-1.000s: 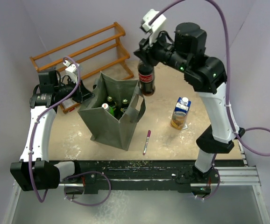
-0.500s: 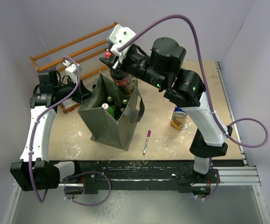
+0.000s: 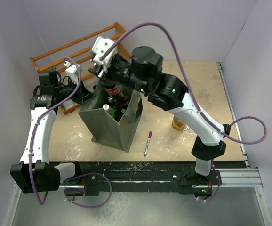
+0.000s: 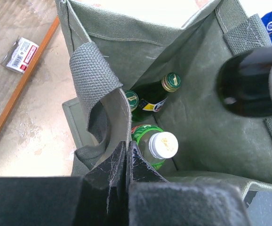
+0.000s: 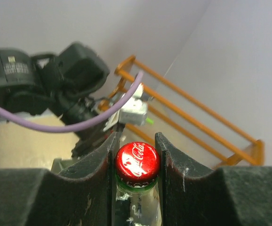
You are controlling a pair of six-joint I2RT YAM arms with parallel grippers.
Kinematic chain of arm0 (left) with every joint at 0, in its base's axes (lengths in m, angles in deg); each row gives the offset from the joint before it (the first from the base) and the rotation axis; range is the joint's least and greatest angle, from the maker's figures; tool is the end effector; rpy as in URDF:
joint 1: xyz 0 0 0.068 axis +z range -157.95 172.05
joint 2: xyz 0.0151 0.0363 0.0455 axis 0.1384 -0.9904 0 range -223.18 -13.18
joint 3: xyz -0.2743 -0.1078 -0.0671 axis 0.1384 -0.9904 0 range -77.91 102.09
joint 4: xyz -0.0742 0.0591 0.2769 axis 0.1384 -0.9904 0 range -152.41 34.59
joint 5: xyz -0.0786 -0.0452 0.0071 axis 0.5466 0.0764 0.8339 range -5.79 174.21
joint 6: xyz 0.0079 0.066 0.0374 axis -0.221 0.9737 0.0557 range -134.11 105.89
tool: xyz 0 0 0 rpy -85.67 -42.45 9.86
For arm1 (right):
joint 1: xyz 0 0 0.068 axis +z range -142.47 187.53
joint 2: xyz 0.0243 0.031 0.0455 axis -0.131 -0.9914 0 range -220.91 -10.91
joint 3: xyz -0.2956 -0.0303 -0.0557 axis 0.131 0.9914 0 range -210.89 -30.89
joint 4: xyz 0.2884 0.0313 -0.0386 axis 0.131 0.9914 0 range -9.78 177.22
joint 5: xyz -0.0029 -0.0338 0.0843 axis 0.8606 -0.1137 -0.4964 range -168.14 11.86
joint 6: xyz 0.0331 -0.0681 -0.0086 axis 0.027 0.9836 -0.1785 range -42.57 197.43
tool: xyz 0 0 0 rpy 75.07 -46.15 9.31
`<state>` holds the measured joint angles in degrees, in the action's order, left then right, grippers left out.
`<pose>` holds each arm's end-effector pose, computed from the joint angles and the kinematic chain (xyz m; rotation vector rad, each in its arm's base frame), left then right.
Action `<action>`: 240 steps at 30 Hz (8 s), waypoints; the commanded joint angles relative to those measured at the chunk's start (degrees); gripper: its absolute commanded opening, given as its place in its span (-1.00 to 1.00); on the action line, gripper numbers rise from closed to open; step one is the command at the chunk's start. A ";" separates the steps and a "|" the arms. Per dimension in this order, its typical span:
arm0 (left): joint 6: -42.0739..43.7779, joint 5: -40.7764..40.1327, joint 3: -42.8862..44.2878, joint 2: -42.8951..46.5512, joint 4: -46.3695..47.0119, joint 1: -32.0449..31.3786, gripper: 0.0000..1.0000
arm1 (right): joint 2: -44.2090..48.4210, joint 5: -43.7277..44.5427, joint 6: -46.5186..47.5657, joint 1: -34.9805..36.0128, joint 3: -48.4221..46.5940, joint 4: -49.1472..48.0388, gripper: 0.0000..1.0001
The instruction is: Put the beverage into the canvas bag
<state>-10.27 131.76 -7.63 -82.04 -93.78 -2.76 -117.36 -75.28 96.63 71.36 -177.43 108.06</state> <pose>0.2875 -0.0217 0.3842 0.4239 2.0428 -0.8147 0.1849 0.3691 0.6502 -0.8852 1.0645 0.6199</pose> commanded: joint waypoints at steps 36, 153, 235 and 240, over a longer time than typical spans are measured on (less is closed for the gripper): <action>-0.04 2.84 1.36 1.48 -0.07 0.35 -1.00 | 13.96 -24.85 -26.57 -3.90 42.05 -32.06 -1.00; 1.35 3.27 0.89 3.50 -1.59 2.10 -0.51 | 25.75 -17.21 -12.40 -21.22 45.12 -9.76 0.87; 1.54 2.19 -0.27 3.27 -0.94 2.10 -0.50 | 31.65 -19.02 10.91 -50.30 69.55 24.11 0.78; 1.43 2.37 -0.41 3.21 -0.50 2.10 -0.50 | 31.92 -19.00 10.49 -50.30 69.57 23.72 0.65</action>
<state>-9.94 133.46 -8.39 -79.07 -96.25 -0.95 -87.22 -92.70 107.21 21.33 -108.08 132.47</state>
